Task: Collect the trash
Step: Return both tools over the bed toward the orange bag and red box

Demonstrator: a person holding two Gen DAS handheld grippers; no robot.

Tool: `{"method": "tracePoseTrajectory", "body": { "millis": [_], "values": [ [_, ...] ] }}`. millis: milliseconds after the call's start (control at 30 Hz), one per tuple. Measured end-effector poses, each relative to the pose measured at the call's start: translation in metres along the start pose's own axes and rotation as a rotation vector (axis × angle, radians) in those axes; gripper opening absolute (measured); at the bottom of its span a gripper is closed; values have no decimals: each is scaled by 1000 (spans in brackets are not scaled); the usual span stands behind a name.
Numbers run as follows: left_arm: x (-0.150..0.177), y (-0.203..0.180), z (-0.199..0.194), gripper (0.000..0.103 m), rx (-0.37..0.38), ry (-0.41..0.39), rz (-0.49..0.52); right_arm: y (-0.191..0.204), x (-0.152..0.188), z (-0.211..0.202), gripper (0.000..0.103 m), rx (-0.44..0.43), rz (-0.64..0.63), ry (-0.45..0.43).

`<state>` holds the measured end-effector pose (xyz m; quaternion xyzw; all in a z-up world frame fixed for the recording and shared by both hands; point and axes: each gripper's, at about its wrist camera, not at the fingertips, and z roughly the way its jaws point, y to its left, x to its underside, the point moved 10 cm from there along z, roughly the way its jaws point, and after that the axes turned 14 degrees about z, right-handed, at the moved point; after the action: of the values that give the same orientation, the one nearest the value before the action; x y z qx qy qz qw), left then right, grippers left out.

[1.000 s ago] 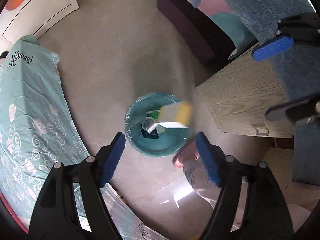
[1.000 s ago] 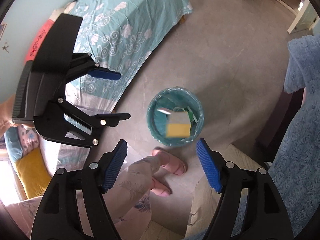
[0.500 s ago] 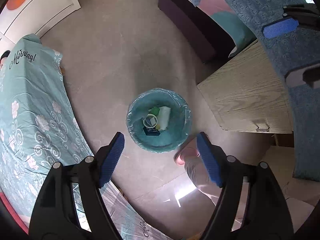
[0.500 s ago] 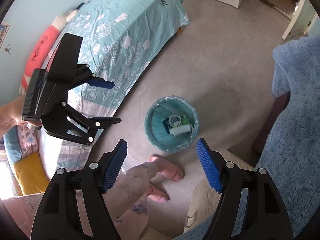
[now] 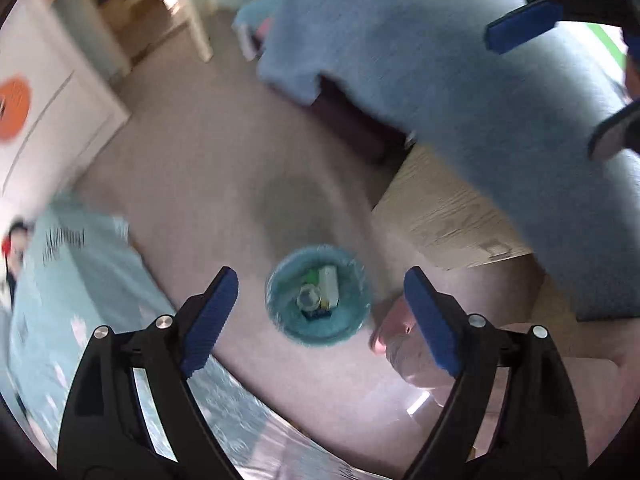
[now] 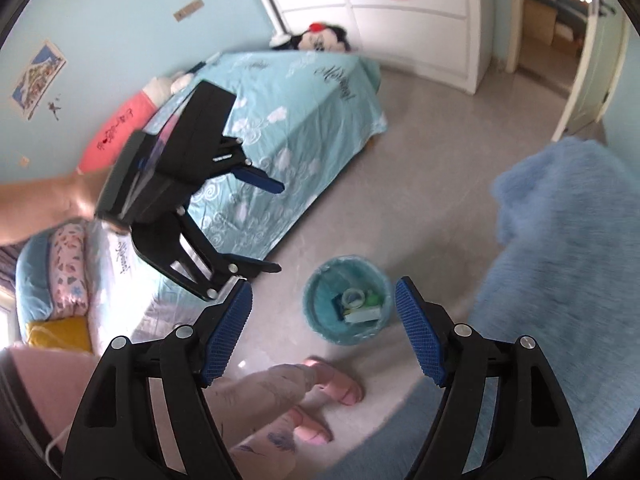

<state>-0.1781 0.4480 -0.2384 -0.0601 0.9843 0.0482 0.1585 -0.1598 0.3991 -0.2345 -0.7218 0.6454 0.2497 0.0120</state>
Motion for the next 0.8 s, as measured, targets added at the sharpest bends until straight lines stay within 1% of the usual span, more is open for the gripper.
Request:
{"method": "tracePoseTrajectory", "body": {
  "millis": [33,100,167,200,333,467,500,600,667,800],
  "values": [
    [-14,-4,-9,84,-6,-18,34,-5,3,-15,74,16,7,-24],
    [-39,-16,-23,88,-8,-51,92,-14,9,-42,79,52,28,-69],
    [-65,-29,-36,90,-7,-89,152,-26,19,-72,80,93,56,-132],
    [-78,-37,-42,90,-5,-107,184,-33,27,-91,80,118,79,-170],
    [-128,-71,-60,95,20,-182,299,-60,63,-141,81,207,178,-262],
    [-169,-116,-70,96,84,-243,413,-87,114,-192,84,315,329,-346],
    [-179,-131,-71,96,103,-253,451,-95,132,-206,85,352,380,-371],
    [-209,-183,-67,96,160,-275,584,-107,172,-231,86,421,486,-419],
    [-216,-209,-68,96,187,-284,648,-115,204,-248,87,477,572,-455],
    [-243,-272,-70,96,278,-311,794,-124,269,-274,87,572,750,-508]
  ]
}}
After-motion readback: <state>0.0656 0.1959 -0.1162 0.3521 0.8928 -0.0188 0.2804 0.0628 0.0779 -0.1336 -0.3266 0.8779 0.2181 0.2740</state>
